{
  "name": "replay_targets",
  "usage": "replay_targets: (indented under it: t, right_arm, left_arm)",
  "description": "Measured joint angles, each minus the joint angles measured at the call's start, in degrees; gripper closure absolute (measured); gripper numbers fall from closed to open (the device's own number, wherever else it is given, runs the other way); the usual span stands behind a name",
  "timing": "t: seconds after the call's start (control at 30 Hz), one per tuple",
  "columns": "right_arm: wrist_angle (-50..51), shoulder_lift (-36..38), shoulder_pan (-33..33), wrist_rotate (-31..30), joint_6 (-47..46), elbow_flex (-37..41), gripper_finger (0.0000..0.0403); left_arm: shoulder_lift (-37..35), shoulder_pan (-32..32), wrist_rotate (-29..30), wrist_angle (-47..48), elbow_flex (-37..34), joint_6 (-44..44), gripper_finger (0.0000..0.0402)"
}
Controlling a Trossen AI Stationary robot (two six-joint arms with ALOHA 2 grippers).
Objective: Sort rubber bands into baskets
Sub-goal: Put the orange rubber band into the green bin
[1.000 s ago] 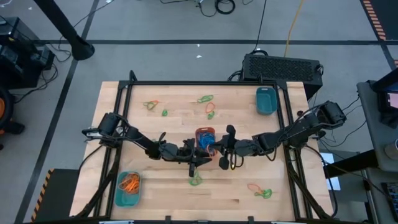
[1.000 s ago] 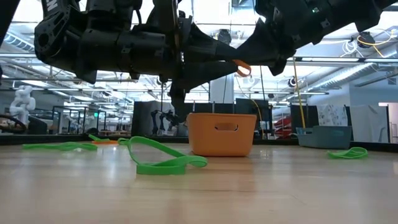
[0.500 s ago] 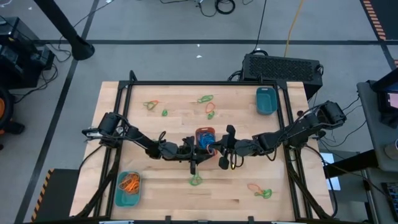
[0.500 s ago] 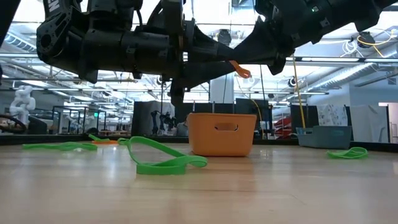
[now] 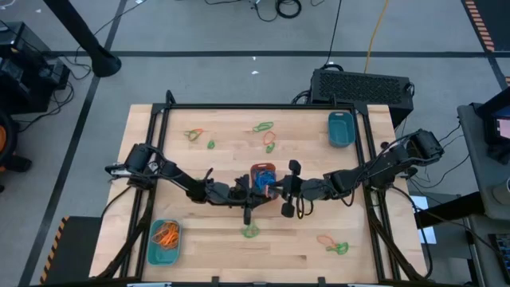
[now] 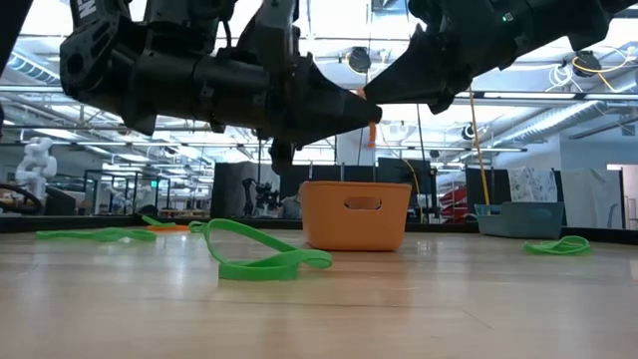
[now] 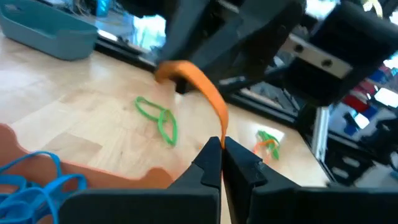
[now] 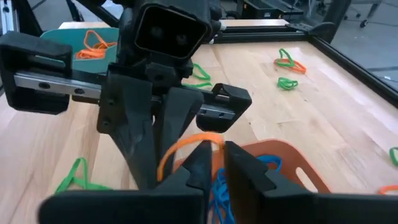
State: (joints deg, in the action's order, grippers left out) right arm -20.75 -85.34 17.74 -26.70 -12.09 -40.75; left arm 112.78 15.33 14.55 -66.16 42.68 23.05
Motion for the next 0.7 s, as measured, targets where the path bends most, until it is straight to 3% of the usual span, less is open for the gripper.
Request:
replay_targets:
  t: [0.13, 0.37, 0.57, 0.7]
  right_arm:
    - [0.3, 0.0, 0.3, 1.7, 0.8, 0.0, 0.0331]
    - [1.6, 0.5, 1.1, 7.9, 0.8, 0.1, 0.0274]
    - [2.2, 0.8, 1.5, 10.6, 0.3, 0.1, 0.0256]
    - [2.5, 0.8, 1.5, 10.6, -2.1, 0.1, 0.0254]
  left_arm:
    - [-4.2, -0.1, -2.7, 9.1, 0.0, 0.0, 0.0398]
    - [-22.6, 3.6, -9.9, 43.3, 0.0, 2.2, 0.0399]
    - [-40.0, 13.0, -13.0, 74.0, 0.1, 17.6, 0.0400]
    - [-47.4, 22.5, -14.1, 89.8, 0.0, 30.8, 0.0400]
